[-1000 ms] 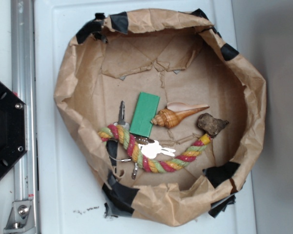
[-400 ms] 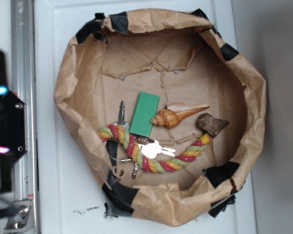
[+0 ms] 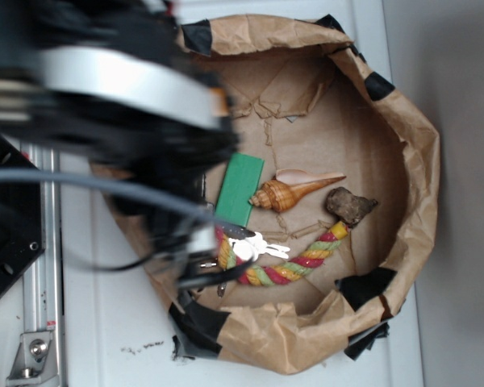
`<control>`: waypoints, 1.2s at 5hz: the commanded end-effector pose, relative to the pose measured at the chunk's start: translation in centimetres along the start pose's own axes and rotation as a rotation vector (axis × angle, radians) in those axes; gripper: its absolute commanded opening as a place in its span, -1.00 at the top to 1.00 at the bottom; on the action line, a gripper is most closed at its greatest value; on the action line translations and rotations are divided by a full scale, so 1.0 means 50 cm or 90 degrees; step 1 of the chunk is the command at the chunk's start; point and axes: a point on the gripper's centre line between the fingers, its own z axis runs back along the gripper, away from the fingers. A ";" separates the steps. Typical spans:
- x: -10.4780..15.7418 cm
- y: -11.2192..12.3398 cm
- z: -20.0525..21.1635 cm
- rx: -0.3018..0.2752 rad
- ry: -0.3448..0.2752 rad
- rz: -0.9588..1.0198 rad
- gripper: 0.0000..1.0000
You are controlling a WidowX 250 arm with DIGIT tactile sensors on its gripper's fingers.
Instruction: Grab the shell.
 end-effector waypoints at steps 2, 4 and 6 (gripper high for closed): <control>0.070 -0.042 -0.179 0.036 0.075 -0.011 -1.00; 0.071 -0.049 -0.282 0.058 0.119 -0.038 0.60; 0.098 -0.047 -0.163 0.073 0.083 -0.013 1.00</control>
